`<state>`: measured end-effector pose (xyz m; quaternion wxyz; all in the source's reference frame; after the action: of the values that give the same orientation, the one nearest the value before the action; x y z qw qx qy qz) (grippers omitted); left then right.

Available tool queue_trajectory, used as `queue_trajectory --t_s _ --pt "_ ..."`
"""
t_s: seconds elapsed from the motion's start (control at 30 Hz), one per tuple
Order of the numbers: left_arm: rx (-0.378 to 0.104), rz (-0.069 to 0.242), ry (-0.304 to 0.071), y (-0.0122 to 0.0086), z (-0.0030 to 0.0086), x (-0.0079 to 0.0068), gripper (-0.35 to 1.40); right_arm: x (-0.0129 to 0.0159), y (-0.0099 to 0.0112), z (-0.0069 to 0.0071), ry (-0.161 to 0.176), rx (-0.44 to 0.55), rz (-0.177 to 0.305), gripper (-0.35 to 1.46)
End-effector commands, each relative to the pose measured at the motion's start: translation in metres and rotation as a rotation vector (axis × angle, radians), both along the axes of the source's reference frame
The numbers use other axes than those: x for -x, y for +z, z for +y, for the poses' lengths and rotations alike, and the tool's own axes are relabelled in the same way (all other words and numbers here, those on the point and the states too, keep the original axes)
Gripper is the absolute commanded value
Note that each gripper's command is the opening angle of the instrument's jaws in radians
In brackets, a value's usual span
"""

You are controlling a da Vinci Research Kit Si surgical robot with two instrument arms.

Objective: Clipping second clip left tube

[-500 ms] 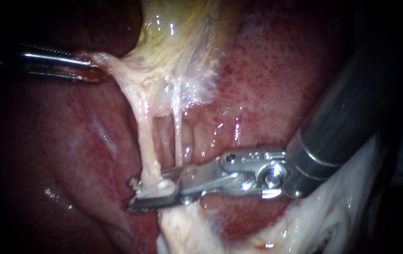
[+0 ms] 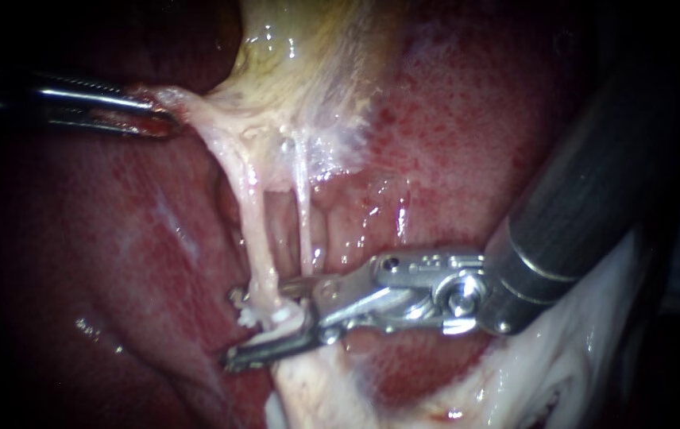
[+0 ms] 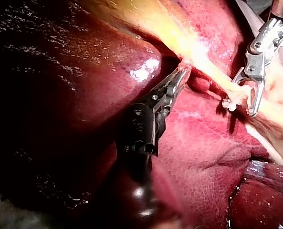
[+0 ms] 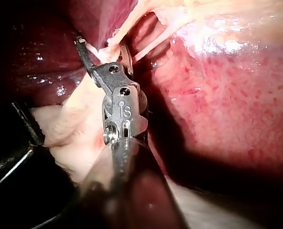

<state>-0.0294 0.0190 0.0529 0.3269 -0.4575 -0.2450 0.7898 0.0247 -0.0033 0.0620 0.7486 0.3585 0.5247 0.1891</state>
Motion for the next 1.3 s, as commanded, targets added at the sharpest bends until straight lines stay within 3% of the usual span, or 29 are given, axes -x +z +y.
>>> queue_trajectory --t_s 0.03,0.17,0.5,0.6,0.77,1.3 --pt "0.0 -0.001 0.0 0.0 0.0 0.0 -0.35 0.0002 -0.0002 0.0002 -0.008 0.002 -0.011 0.5" --pt "0.0 -0.001 0.001 -0.0001 0.0 0.0 -0.35 0.0006 -0.0006 0.0004 -0.019 -0.025 -0.055 0.5" --pt "0.001 0.001 -0.001 -0.0001 0.0 -0.0001 -0.35 0.0011 -0.0026 0.0014 -0.013 -0.079 -0.092 0.5" --pt "0.001 0.001 -0.001 -0.0001 0.0 -0.0001 -0.35 0.0013 -0.0032 0.0017 -0.035 -0.086 -0.115 0.5" --pt "0.001 0.001 -0.001 -0.0001 0.0 -0.0001 -0.35 0.0013 -0.0033 0.0017 -0.057 -0.108 -0.12 0.5" --pt "0.001 0.001 -0.001 -0.0001 0.0 -0.0001 -0.35 0.0014 -0.0041 0.0033 -0.052 -0.125 -0.117 0.49"
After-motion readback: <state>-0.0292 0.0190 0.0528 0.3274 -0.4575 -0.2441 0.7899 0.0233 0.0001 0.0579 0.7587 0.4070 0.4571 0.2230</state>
